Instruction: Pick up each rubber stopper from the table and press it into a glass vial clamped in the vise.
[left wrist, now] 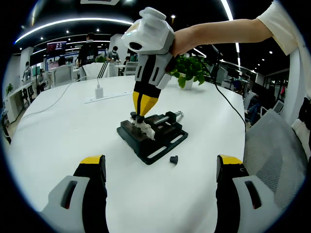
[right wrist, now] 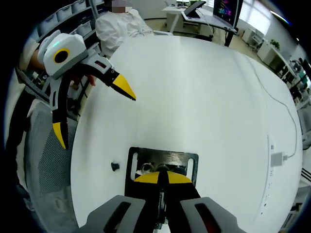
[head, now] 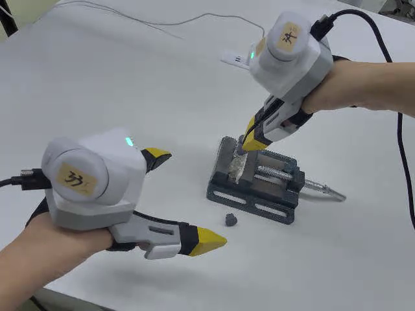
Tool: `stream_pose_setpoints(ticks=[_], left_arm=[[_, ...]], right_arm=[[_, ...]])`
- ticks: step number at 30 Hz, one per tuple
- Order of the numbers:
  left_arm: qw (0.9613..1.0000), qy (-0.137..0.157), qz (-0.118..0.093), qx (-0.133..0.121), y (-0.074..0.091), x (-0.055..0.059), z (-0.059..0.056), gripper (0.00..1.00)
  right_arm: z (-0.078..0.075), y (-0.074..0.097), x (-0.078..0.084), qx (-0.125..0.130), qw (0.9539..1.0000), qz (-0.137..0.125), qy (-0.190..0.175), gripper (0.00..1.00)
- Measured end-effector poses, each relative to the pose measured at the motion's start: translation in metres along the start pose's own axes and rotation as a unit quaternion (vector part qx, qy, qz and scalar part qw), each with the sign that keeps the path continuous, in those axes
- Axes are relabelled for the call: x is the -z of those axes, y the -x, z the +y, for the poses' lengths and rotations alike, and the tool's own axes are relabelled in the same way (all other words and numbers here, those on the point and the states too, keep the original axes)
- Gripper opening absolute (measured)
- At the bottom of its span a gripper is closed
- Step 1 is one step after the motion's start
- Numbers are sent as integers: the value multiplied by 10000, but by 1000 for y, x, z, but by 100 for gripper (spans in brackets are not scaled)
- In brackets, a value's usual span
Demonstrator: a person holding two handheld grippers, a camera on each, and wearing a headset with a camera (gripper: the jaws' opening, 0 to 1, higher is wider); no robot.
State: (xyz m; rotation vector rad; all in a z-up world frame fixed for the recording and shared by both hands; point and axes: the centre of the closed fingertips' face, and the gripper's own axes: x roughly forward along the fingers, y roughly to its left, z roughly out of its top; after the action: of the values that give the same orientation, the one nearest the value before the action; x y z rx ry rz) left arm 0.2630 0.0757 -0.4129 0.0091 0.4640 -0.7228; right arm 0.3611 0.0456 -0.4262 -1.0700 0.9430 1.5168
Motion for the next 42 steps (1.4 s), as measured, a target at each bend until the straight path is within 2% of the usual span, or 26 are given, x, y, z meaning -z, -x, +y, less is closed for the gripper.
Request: stream_pose_setpoints(ticks=[9, 14, 23, 32, 41, 42], left_arm=[[10000, 56, 23, 34, -3, 4, -3, 93], [10000, 83, 9, 53, -6, 3, -4, 93], [9999, 96, 20, 97, -11, 3, -5, 93], [9999, 124, -1, 109, -15, 1, -2, 93], [9998, 171, -34, 94, -17, 0, 1, 92], [9998, 176, -30, 83, -17, 1, 2, 92]], right_arm=[[4, -2, 0, -17, 9999, 111, -38, 0], [5, -1, 1, -3, 9997, 189, 133, 0], [5, -2, 2, -108, 9998, 194, 10, 0], [4, -4, 2, 12, 9986, 401, 353, 0], [2, -5, 2, -23, 9989, 385, 270, 0], [1, -5, 1, -54, 9992, 368, 166, 0]])
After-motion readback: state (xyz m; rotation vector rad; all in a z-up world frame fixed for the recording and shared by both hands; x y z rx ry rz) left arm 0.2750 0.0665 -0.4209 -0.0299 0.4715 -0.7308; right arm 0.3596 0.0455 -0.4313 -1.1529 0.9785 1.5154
